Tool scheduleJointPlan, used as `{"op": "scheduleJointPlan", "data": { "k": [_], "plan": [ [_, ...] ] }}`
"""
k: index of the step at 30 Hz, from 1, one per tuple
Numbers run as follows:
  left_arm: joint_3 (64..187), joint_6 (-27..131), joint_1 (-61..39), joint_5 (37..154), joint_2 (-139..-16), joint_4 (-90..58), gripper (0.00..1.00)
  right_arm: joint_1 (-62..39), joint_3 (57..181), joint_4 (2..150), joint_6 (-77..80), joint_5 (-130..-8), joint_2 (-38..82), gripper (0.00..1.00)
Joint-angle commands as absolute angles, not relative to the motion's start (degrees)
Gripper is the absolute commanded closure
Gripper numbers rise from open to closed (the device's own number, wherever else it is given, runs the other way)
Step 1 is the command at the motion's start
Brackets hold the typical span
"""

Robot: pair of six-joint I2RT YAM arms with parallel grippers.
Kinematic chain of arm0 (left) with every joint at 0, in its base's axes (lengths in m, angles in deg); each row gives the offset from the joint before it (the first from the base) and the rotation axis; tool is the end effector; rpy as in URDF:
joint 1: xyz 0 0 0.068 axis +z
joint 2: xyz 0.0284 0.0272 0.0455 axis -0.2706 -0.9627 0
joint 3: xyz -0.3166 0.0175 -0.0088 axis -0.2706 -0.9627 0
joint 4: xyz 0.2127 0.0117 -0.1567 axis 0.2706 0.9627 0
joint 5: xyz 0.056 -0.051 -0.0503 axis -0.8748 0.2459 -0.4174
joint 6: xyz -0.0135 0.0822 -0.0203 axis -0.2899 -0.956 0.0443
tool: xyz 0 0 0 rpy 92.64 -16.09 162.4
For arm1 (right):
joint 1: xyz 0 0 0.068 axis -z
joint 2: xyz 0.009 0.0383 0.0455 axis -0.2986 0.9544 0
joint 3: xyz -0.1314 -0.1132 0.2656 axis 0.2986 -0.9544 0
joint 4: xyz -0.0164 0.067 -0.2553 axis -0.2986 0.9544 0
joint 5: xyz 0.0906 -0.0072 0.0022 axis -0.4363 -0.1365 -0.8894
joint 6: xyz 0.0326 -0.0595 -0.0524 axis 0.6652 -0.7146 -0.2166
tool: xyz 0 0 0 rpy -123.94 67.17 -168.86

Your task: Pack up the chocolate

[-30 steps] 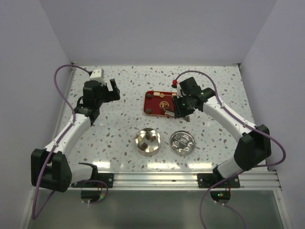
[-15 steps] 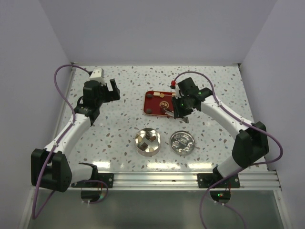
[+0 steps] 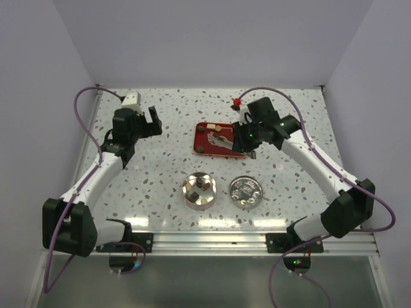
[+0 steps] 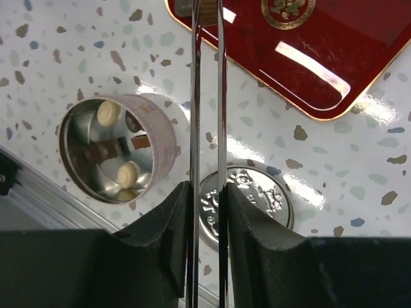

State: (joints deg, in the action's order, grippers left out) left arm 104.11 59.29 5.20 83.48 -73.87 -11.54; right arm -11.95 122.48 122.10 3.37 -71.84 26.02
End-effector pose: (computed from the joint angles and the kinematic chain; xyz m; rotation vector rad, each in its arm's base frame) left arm 0.3112 -0.0528 0.3149 -0.1809 1.9822 -0.2635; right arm 0.2867 0.1763 0.3368 -0.5341 2.4848 0.4895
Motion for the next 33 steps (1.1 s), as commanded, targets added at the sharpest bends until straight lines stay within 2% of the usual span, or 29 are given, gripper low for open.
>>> {"op": "scheduleJointPlan", "data": {
  "k": [1, 7, 19, 23, 27, 33],
  "plan": [
    [106.52, 59.62, 5.42, 83.86, -74.31, -12.55, 0.0, -13.38, 124.76, 124.88, 1.84, -77.61, 19.79, 0.75],
    [106.61, 59.62, 5.5, 83.78, -74.31, -12.28, 0.0, -19.35, 121.52, 127.87, 0.88, -84.54, 15.39, 0.76],
    [107.05, 59.62, 5.42, 83.34, -73.79, -11.49, 0.0, -20.51, 116.77, 134.9, -1.06, -88.17, 10.81, 0.75],
    [107.23, 59.62, 5.59, 83.25, -73.7, -11.14, 0.0, -20.68, 116.15, 135.79, -1.67, -87.55, 10.9, 0.71],
    [107.32, 59.44, 5.42, 83.16, -73.43, -10.88, 0.0, -20.77, 116.5, 134.65, -1.32, -87.81, 11.07, 0.62],
    [107.49, 59.36, 5.42, 83.16, -73.43, -10.79, 0.0, -20.77, 117.9, 134.38, -1.59, -87.99, 12.13, 0.61]
  ]
}}
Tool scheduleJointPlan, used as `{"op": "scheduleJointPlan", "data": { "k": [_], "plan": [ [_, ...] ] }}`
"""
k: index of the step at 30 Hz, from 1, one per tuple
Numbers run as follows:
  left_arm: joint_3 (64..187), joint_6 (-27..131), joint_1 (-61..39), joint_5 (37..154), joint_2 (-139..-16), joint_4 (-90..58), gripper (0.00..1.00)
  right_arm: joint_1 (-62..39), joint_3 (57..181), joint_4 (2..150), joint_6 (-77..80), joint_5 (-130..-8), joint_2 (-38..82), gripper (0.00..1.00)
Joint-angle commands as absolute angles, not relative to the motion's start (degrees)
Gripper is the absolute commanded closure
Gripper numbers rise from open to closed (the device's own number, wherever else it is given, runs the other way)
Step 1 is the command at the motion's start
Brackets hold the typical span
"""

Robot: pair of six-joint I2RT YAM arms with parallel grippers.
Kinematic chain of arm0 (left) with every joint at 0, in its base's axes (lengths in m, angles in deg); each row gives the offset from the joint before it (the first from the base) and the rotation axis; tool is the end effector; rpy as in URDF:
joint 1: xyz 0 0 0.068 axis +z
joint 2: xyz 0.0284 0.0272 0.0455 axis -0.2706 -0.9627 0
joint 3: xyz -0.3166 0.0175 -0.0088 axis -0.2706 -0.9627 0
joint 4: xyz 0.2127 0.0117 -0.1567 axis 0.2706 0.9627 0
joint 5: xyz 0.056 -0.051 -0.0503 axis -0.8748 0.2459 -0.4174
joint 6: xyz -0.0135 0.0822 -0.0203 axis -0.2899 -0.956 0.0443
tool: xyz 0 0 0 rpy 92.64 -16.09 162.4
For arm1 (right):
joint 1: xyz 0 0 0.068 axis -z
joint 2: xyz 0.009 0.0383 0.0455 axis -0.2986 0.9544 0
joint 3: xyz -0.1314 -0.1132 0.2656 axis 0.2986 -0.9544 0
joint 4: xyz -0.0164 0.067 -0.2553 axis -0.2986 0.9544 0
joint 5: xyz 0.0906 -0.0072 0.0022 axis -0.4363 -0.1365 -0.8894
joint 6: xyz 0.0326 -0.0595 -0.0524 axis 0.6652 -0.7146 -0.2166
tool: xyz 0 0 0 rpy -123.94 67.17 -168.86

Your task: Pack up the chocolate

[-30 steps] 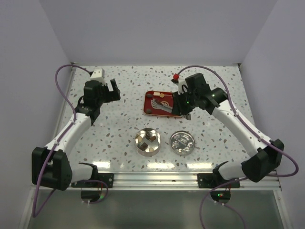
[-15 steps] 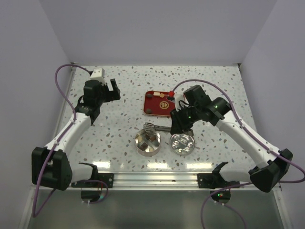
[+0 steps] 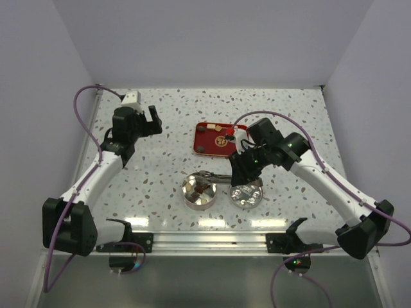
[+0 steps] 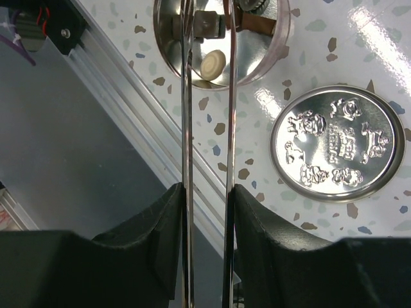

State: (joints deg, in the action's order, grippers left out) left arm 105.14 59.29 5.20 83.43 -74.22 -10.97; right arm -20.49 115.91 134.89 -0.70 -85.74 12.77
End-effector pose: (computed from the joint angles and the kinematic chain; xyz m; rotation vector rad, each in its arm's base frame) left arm 0.3134 -0.0532 0.3187 -0.1813 1.9801 -0.2631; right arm 0.1744 0.1746 0.3475 -0.9215 2.5162 0.7988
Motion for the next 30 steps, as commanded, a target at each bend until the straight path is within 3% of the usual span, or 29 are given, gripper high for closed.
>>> {"op": "scheduleJointPlan", "data": {
  "k": [1, 10, 30],
  "plan": [
    [107.49, 59.44, 5.5, 83.16, -73.52, -10.79, 0.0, -20.86, 117.99, 134.55, -1.85, -87.73, 12.3, 0.61],
    [107.32, 59.44, 5.42, 83.25, -73.87, -10.96, 0.0, -20.77, 121.32, 130.78, 0.61, -80.63, 13.36, 0.64],
    [107.32, 59.36, 5.5, 82.99, -74.13, -10.96, 0.0, -12.42, 128.63, 117.77, -0.44, -73.32, 33.13, 0.63]
  ]
}}
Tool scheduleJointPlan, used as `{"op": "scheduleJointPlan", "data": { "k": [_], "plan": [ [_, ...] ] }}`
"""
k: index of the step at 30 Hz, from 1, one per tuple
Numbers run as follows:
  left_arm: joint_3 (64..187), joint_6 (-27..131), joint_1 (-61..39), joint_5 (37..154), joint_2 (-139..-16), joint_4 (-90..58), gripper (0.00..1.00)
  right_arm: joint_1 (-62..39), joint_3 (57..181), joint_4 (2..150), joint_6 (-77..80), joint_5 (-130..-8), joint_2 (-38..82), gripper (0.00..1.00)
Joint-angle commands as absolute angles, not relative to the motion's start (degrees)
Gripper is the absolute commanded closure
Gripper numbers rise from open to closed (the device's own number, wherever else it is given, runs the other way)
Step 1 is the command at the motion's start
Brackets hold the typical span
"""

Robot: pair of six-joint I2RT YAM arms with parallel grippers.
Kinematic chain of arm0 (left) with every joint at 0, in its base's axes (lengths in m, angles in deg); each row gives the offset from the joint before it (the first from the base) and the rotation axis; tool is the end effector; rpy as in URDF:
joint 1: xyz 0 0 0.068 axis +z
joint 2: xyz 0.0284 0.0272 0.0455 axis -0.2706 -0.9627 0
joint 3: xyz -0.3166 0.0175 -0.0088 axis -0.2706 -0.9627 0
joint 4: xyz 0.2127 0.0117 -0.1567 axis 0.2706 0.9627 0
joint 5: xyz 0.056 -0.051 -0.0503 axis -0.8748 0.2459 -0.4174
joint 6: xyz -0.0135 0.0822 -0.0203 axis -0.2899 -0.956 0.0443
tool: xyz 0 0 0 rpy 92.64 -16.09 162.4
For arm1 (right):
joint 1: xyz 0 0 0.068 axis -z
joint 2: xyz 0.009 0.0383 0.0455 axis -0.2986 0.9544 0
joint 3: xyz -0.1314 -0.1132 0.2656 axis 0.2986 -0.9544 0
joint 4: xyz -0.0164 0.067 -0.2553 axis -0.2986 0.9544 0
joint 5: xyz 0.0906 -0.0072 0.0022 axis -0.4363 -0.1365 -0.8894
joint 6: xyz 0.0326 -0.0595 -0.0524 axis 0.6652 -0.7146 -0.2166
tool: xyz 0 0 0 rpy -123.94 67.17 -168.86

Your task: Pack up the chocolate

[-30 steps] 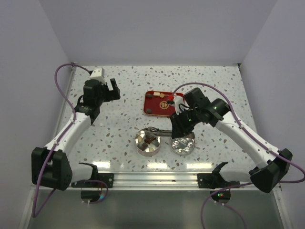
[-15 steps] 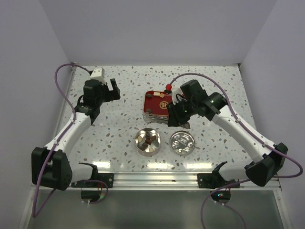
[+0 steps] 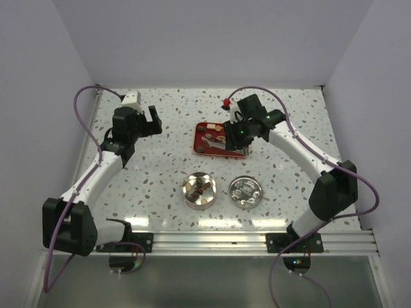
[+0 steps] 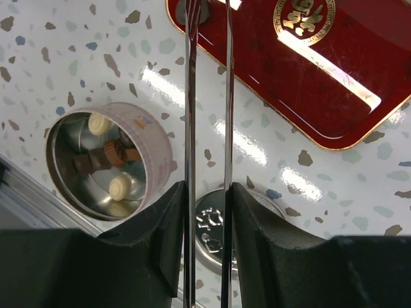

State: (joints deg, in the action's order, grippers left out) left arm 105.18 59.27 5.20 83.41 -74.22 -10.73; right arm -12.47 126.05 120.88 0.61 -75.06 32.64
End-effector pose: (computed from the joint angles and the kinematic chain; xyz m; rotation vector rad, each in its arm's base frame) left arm 0.3133 -0.0531 0.3184 -0.1814 1.9836 -0.2618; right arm 0.3115 0.1988 0.3222 -0.6315 2.4957 0.5367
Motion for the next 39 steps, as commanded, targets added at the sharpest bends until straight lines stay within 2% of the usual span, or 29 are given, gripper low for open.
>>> {"op": "scheduleJointPlan", "data": {
  "k": [1, 18, 28, 39],
  "plan": [
    [107.4, 59.35, 5.5, 82.99, -74.22, -10.96, 0.0, -12.16, 128.54, 117.59, -0.44, -72.71, 33.83, 0.63],
    [107.14, 59.53, 5.42, 83.34, -75.28, -11.49, 0.0, -7.76, 127.13, 119.88, 1.13, -54.87, 33.58, 0.63],
    [107.23, 59.62, 5.5, 83.78, -75.37, -11.49, 0.0, -7.68, 129.5, 120.14, 1.93, -51.26, 33.92, 0.61],
    [107.23, 59.79, 5.42, 83.87, -75.45, -11.58, 0.0, -7.67, 131.08, 118.82, 3.33, -54.86, 35.94, 0.6]
  ]
}}
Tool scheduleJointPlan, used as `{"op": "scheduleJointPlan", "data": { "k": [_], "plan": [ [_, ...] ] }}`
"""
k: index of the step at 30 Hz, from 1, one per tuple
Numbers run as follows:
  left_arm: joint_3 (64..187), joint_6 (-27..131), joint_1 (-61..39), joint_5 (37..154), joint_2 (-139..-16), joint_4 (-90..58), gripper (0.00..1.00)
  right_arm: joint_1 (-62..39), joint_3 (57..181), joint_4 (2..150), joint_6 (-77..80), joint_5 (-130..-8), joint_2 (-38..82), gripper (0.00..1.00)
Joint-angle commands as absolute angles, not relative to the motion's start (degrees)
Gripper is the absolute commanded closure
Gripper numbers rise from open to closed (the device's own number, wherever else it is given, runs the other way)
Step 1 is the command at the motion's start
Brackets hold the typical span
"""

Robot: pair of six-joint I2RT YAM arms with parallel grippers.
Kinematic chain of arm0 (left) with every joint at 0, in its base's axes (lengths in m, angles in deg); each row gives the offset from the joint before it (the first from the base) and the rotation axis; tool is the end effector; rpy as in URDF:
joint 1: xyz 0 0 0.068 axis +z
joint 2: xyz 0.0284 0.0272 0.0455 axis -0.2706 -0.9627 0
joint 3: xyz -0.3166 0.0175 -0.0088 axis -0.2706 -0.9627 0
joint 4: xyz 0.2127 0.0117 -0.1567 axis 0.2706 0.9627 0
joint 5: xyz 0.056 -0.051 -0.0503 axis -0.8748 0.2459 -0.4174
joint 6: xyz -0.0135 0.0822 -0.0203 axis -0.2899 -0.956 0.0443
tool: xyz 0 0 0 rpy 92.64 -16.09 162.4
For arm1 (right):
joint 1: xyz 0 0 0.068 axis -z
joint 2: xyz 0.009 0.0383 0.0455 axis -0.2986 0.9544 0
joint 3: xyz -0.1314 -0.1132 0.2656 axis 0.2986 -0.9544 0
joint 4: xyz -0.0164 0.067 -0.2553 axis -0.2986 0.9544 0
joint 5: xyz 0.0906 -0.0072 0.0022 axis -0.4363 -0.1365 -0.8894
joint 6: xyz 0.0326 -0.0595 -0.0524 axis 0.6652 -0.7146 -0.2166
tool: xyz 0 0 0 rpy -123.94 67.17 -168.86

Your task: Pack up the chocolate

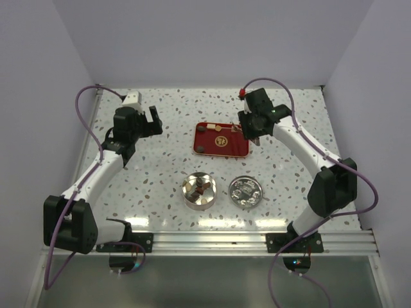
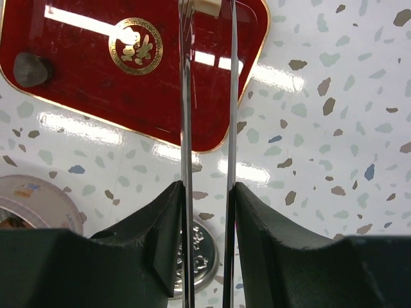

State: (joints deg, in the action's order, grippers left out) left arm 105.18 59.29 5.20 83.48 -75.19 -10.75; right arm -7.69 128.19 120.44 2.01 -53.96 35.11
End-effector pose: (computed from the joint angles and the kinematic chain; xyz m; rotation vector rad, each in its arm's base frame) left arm 0.3166 -0.0538 0.3134 -0.1817 2.0002 -0.2595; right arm 0.3517 0.1532 0.3191 -0.3380 2.4885 0.0588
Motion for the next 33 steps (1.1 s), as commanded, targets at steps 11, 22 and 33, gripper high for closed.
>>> {"op": "scheduleJointPlan", "data": {
  "k": [11, 22, 33],
  "plan": [
    [107.14, 59.79, 5.42, 83.87, -75.63, -11.76, 0.0, -7.68, 130.03, 118.38, 4.65, -56.79, 37.62, 0.6],
    [106.97, 59.71, 5.5, 83.87, -75.72, -11.76, 0.0, -7.68, 129.51, 119.61, 5.35, -53.98, 38.06, 0.6],
    [106.88, 59.88, 5.5, 84.13, -75.72, -11.84, 0.0, -7.68, 128.1, 117.6, 6.06, -55.12, 37.35, 0.61]
  ]
}}
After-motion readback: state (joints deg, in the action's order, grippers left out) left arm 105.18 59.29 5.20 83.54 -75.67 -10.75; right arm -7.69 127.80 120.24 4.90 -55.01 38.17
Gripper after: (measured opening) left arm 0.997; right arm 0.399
